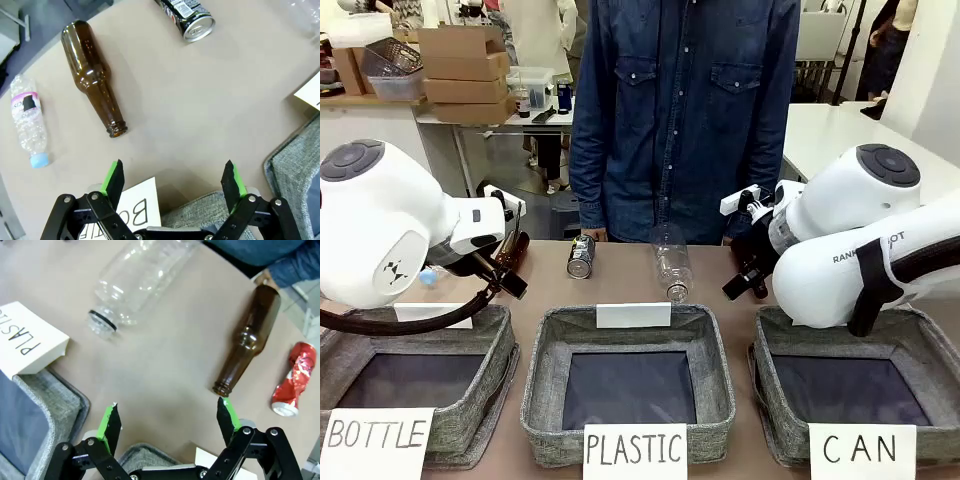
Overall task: Sort the can waste into the basket.
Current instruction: Pick up the can waste from the table and place it in the right Fabric basket.
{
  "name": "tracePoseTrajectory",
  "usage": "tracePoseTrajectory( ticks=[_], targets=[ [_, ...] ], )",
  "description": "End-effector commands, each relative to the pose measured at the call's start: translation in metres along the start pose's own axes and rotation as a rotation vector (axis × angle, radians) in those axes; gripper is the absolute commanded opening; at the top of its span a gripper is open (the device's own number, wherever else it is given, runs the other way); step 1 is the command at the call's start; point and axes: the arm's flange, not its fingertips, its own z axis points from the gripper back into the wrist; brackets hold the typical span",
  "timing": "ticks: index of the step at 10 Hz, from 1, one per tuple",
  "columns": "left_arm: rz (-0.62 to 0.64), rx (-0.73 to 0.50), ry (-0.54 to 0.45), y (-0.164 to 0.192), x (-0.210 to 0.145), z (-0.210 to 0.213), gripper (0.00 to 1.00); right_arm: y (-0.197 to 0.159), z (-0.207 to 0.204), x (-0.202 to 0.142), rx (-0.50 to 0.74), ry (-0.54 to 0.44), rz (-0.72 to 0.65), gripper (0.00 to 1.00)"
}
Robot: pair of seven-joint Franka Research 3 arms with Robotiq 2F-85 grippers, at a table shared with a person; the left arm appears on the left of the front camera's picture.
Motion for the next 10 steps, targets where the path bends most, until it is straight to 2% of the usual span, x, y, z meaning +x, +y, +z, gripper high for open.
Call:
tracePoseTrajectory(
  ticks=[1, 10],
  targets=[
    [0.0, 0.0, 0.0, 0.0, 0.0, 0.0, 1.0, 0.0, 0.0, 0.0001, 0.0, 0.0, 0.0, 1.0],
    [0.0, 0.0, 0.0, 0.0, 0.0, 0.0, 1.0, 0.0, 0.0, 0.0001, 0.0, 0.0, 0.0, 1.0]
  ],
)
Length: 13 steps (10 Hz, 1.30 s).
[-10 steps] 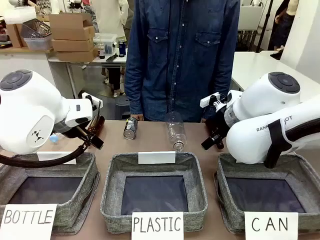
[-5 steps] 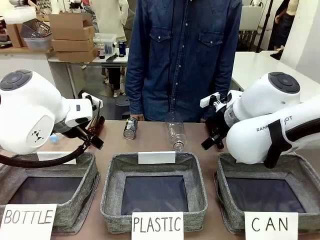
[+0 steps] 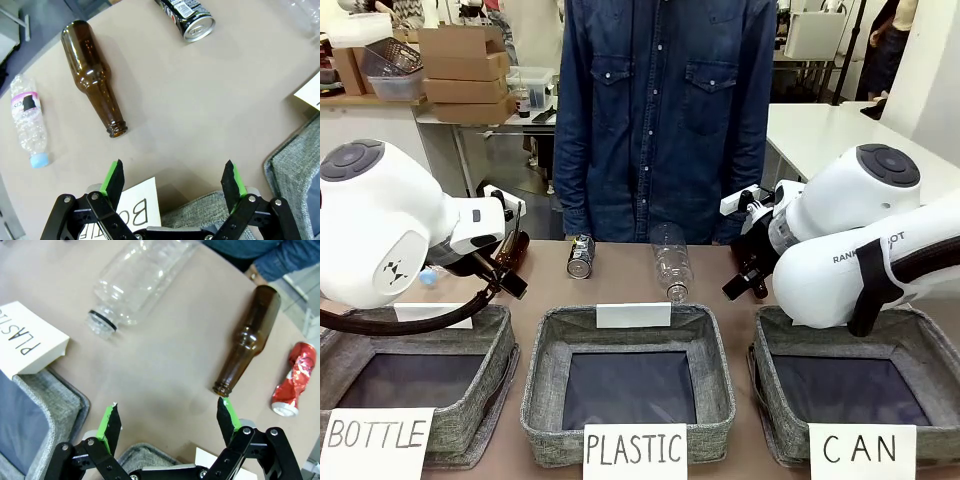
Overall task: Sort the can waste into the basket.
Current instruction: Pick up the can waste from the table and place it in the right Fabric basket.
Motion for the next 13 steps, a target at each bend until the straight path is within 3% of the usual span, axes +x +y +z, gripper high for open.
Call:
tracePoseTrajectory(
  ticks=[1, 9, 10, 11, 13],
  targets=[
    [-0.001, 0.0, 0.0, 0.0, 0.0, 0.0, 1.0, 0.0, 0.0, 0.0, 0.0, 0.0, 0.0, 1.0],
    [-0.029, -0.016, 0.029, 0.002, 0.0, 0.01, 1.0, 0.0, 0.0, 0.0, 0.0, 0.0, 0.0, 1.0],
    [-0.044, -0.081, 0.012, 0.003, 0.0, 0.042, 1.0, -0.006, 0.027, 0.006, -0.019, 0.055, 0.006, 1.0],
    [-0.049, -0.068, 0.017, 0.007, -0.004, 0.098, 1.0, -0.017, 0.076, 0.012, -0.094, 0.127, -0.047, 1.0],
    [-0.048, -0.044, -0.086, 0.0, -0.018, 0.197, 1.0, -0.023, 0.159, 0.005, -0.271, 0.144, -0.156, 1.0]
  ],
)
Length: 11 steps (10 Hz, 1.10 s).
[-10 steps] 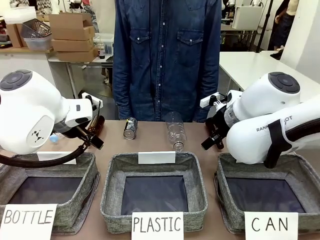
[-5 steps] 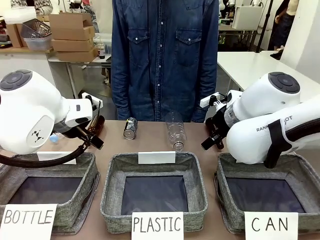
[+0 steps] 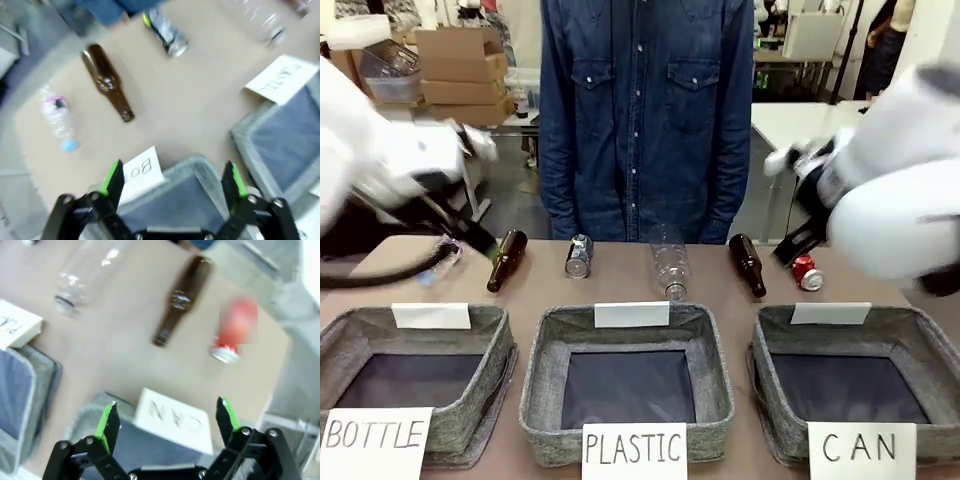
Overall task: Sort the can waste into the basket.
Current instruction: Pick up the can waste from the table and place it in the right Fabric basket.
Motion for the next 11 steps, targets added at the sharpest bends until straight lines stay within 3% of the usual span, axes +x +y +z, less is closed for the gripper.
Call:
tracePoseTrajectory(
  ticks=[1, 2, 3, 4, 5, 6, 8, 9, 10, 11],
  targets=[
    [0.015, 0.01, -0.077, -0.011, -0.043, 0.082, 1.0, 0.008, 0.073, -0.01, -0.135, -0.028, -0.072, 1.0],
    [0.089, 0.012, -0.023, -0.012, -0.047, 0.08, 1.0, 0.016, 0.084, -0.019, -0.153, -0.11, -0.069, 1.0],
    [0.001, 0.009, -0.044, -0.002, -0.004, 0.056, 1.0, -0.008, 0.046, -0.007, -0.07, -0.014, -0.048, 1.0],
    [0.001, 0.009, -0.044, -0.002, -0.004, 0.056, 1.0, -0.008, 0.046, -0.007, -0.07, -0.014, -0.048, 1.0],
    [0.027, 0.021, -0.058, -0.004, -0.02, 0.101, 1.0, -0.003, 0.092, -0.015, -0.116, -0.068, -0.071, 1.0],
    [-0.035, -0.285, -0.004, -0.007, -0.014, 0.094, 1.0, -0.008, 0.09, -0.014, 0.003, -0.044, -0.154, 1.0],
    [-0.025, -0.711, -0.052, 0.023, -0.033, 0.115, 1.0, -0.054, 0.12, -0.035, 0.634, -0.028, -0.435, 1.0],
    [-0.029, -0.901, -0.086, 0.038, -0.049, 0.118, 1.0, -0.079, 0.131, -0.055, 0.801, -0.121, -0.608, 1.0],
    [0.019, -0.931, -0.061, 0.05, -0.067, 0.117, 1.0, -0.098, 0.14, -0.079, 0.942, -0.205, -0.709, 1.0],
    [0.05, -0.997, -0.096, 0.058, -0.08, 0.116, 1.0, -0.109, 0.143, -0.094, 0.993, -0.226, -0.78, 1.0]
  ],
)
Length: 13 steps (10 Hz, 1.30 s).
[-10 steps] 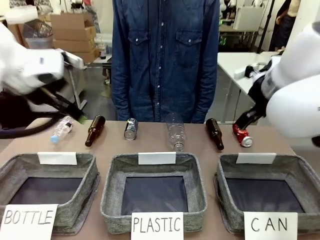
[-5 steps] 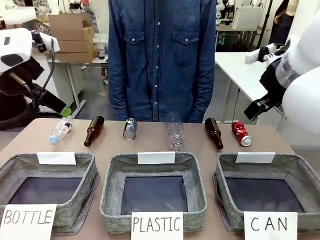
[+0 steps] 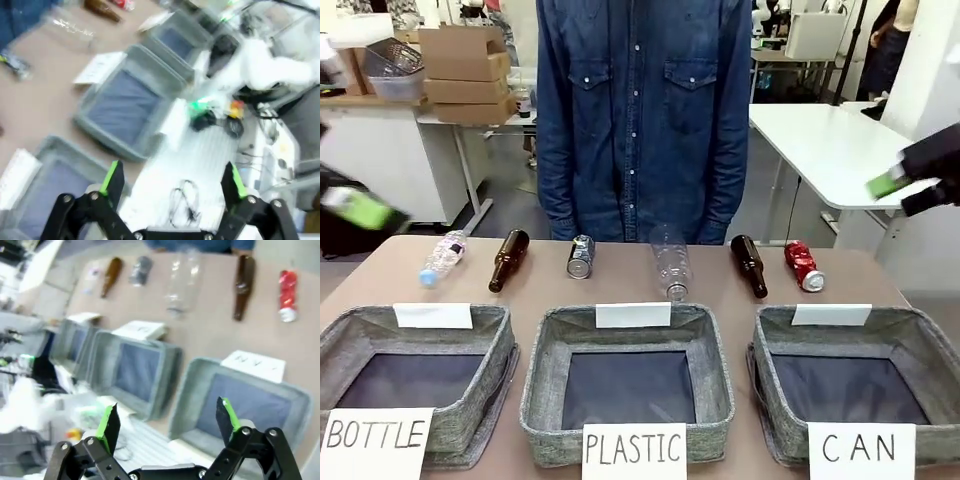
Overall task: Sort the can waste into the basket.
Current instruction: Pick up the can waste from the table and place it in the right Fabric basket.
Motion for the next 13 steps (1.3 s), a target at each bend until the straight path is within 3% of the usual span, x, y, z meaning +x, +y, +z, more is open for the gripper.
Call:
tracePoseTrajectory(
  ticks=[1, 3, 4, 5, 10, 11, 13],
  targets=[
    [0.11, -0.146, -0.05, 0.018, -0.018, 0.018, 1.0, -0.025, 0.018, -0.012, 0.388, -0.124, -0.373, 1.0],
    [0.182, -0.229, -0.294, 0.031, -0.029, 0.034, 1.0, -0.051, 0.008, -0.012, 0.501, -0.144, -0.504, 1.0],
    [0.291, -0.12, -0.36, 0.031, -0.025, 0.041, 1.0, -0.052, -0.005, -0.007, 0.4, -0.146, -0.535, 1.0],
    [0.137, -0.222, -0.192, 0.022, -0.034, 0.035, 1.0, -0.044, 0.034, -0.012, 0.386, -0.092, -0.331, 1.0],
    [0.172, -0.219, -0.183, 0.022, -0.037, 0.03, 1.0, -0.044, 0.034, -0.012, 0.386, -0.092, -0.331, 1.0],
    [0.18, 0.222, -0.197, -0.006, -0.056, 0.052, 1.0, -0.044, 0.034, -0.012, 0.386, -0.092, -0.331, 1.0],
    [0.257, 0.241, -0.077, 0.01, -0.041, 0.045, 1.0, -0.044, 0.034, -0.012, 0.386, -0.092, -0.331, 1.0]
  ],
)
